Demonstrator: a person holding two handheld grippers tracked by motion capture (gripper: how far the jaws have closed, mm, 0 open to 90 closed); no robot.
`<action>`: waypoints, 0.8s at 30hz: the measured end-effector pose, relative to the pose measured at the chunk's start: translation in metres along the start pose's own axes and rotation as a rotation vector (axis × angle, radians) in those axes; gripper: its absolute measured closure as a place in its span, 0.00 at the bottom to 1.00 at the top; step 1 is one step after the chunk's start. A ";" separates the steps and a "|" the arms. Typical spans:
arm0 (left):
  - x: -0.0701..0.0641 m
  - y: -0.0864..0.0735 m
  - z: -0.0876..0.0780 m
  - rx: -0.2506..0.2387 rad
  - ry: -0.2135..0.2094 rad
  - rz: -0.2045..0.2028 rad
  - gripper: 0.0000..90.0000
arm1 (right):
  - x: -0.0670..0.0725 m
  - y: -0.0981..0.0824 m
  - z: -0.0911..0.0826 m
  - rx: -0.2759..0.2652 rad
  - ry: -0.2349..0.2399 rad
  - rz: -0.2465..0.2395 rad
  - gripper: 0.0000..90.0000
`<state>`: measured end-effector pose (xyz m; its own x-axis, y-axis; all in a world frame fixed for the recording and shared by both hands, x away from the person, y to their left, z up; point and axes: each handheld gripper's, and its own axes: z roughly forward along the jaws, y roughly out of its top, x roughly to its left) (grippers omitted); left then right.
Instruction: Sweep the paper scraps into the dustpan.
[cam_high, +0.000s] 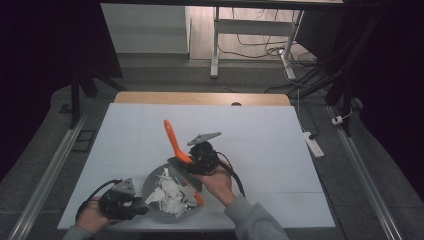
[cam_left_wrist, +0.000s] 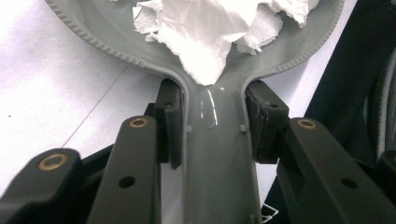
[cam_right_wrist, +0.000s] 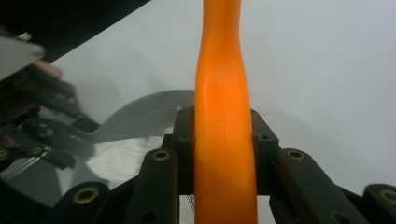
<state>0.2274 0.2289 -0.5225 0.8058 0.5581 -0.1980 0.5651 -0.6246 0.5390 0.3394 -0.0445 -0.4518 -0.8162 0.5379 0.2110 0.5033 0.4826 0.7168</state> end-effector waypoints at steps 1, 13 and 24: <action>0.000 0.000 0.000 0.001 0.000 0.000 0.68 | -0.005 0.000 -0.006 -0.008 -0.017 0.009 0.78; 0.000 0.001 0.000 0.005 0.002 0.000 0.68 | -0.064 -0.018 -0.017 0.067 -0.245 0.049 0.78; -0.002 0.003 0.001 0.007 -0.004 0.005 0.68 | -0.037 -0.023 0.010 0.132 -0.136 0.059 0.78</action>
<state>0.2274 0.2256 -0.5211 0.8094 0.5529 -0.1981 0.5620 -0.6311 0.5347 0.3610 -0.0687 -0.4829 -0.7428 0.6522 0.1515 0.5893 0.5293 0.6104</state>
